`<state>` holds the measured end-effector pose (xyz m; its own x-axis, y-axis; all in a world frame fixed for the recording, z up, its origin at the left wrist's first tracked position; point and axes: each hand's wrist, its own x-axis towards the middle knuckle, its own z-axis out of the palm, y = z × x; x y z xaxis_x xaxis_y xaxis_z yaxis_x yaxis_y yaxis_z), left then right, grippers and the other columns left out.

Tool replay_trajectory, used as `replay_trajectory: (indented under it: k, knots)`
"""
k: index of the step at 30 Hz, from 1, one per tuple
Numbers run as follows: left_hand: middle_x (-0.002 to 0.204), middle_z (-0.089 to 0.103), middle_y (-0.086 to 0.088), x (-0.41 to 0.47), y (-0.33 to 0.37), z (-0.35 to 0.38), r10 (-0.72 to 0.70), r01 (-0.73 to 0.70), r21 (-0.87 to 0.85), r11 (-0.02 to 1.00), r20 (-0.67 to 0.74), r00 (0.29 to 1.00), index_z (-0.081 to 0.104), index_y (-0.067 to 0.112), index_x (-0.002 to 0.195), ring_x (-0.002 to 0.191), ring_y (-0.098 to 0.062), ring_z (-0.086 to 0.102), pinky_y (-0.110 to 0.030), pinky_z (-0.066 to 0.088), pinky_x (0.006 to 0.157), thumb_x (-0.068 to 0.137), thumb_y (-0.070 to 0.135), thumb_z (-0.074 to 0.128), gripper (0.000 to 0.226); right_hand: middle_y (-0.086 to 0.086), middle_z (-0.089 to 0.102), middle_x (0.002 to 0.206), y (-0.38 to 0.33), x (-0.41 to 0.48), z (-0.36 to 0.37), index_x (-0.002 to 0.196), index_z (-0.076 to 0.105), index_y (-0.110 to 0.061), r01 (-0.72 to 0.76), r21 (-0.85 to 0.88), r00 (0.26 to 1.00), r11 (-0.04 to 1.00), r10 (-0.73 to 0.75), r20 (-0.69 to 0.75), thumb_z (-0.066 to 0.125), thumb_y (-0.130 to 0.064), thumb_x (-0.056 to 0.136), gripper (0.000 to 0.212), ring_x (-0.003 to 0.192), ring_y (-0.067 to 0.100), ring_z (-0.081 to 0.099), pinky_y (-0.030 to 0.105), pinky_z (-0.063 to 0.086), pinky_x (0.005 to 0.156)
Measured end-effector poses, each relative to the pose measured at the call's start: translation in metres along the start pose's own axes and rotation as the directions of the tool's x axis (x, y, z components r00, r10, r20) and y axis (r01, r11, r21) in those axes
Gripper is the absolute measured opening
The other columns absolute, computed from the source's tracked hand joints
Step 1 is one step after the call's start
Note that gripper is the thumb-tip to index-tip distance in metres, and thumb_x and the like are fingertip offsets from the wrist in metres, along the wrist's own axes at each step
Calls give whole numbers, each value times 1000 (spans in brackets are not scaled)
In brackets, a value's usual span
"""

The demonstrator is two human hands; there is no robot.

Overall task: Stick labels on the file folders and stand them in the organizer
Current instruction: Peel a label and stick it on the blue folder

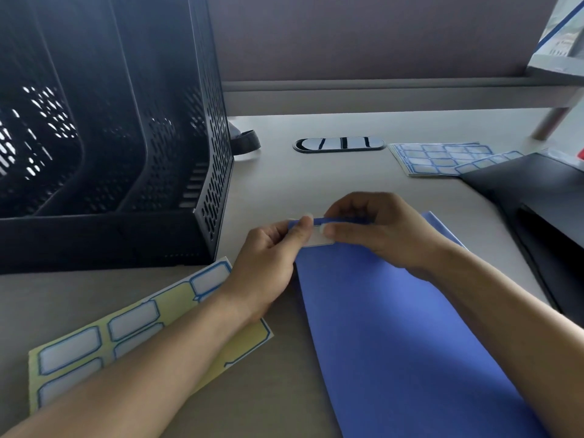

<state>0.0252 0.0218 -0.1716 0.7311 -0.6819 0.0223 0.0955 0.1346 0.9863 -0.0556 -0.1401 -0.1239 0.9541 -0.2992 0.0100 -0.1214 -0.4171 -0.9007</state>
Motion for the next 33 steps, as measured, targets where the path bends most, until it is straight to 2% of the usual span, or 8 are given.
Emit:
replay_trajectory:
  k: [4,9,14,19,22,25,29,33]
  knots:
    - [74,57,-20,0,0,0,56,-57,89,994,7,998,72,12,83,73,-26,52,-41,40,71,94,44,57,37,5,71,73,-3,0,3,84,75,-26,-27,-63,1000,998,28,5,83,-28,76,11,62,15,54,28,41,54]
    - [69,48,-30,-2,1,1,126,-127,236,963,20,992,68,10,86,69,-25,41,-40,35,65,87,55,52,48,-13,50,46,-4,0,3,64,68,-18,-41,-89,998,995,36,-58,88,-22,71,21,43,4,37,14,29,41]
    - [67,30,-15,-3,5,2,107,-107,219,970,9,994,50,8,67,64,-30,28,-49,27,61,92,48,52,47,-4,71,67,-5,-1,0,73,75,-20,-27,-32,1000,999,26,-4,84,-26,74,11,59,4,55,16,41,54]
    - [67,33,-19,-2,2,1,136,-141,222,965,37,990,50,-9,83,67,-27,29,-39,27,65,93,47,51,57,-2,69,64,-1,2,4,67,73,-17,-11,-31,999,999,9,-52,83,-23,76,15,59,6,54,17,40,54]
    - [76,46,-17,0,-1,-2,53,-59,86,995,67,996,64,-2,91,76,-29,42,-45,34,72,88,53,61,55,-7,65,57,-2,2,5,67,72,-14,10,-36,997,999,-13,-77,83,-22,76,16,53,3,51,14,36,49]
    - [96,69,-20,0,0,-5,-9,10,-6,1000,119,993,76,12,99,94,-34,65,-50,48,89,92,30,58,26,-10,66,60,-2,0,-1,75,74,-17,14,-24,1000,1000,-15,-18,80,-23,79,10,51,-1,52,11,36,46]
    - [112,66,-32,0,1,-7,-45,51,-39,998,141,989,70,0,111,108,-45,62,-58,42,101,94,22,53,33,-5,71,76,2,1,-5,87,75,-23,-2,-98,996,995,10,84,84,-29,75,16,67,5,59,23,46,63]
    - [113,69,-25,1,-1,-7,-44,41,30,999,108,993,70,5,115,113,-45,61,-62,39,105,94,22,53,32,-5,63,65,4,4,-1,77,72,-17,25,-127,1000,992,-23,17,87,-30,71,21,59,6,50,20,39,56]
